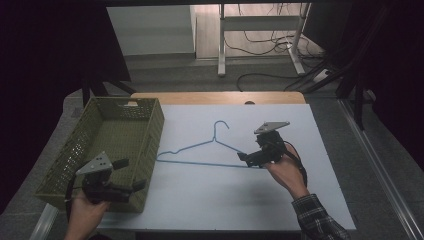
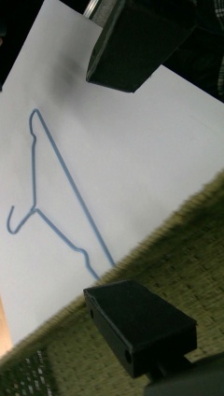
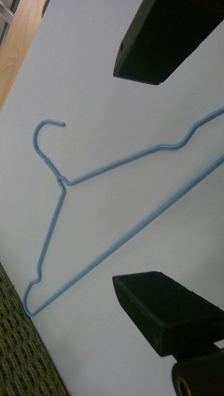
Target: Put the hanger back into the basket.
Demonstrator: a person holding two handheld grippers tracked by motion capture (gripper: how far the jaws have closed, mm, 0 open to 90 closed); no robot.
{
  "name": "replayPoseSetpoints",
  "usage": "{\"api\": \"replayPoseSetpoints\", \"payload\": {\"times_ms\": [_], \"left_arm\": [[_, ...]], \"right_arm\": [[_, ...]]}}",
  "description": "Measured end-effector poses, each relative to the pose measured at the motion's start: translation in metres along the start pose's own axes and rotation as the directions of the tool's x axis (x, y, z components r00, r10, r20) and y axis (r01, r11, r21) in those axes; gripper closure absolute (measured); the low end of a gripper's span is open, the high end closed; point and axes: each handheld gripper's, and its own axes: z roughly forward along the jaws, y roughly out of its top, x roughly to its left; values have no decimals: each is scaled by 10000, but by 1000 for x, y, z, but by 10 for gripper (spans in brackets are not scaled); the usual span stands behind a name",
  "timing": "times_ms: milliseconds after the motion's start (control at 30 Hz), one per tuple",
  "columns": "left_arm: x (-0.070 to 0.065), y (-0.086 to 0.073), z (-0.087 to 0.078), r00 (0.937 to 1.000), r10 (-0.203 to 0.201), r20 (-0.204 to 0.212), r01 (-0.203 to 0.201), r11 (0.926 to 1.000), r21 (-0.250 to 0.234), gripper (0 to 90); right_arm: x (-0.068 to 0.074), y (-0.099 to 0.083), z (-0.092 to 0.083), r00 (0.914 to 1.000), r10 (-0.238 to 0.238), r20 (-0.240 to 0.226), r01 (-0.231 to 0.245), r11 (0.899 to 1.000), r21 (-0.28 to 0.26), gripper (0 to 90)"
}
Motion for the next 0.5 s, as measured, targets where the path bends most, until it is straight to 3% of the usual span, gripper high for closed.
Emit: {"api": "replayPoseSetpoints", "payload": {"times_ms": [300, 500], "left_arm": [[-9, 21, 15, 9995, 299, 84, -299, 9996, -16, 12], [-12, 36, 33, 9988, 456, 188, -461, 9987, 227, 12]], "right_arm": [[-3, 9, 9, 9999, -16, -106, 16, 10000, 76, 24], [-5, 11, 15, 10000, 4, -61, -3, 9998, 183, 26]]}}
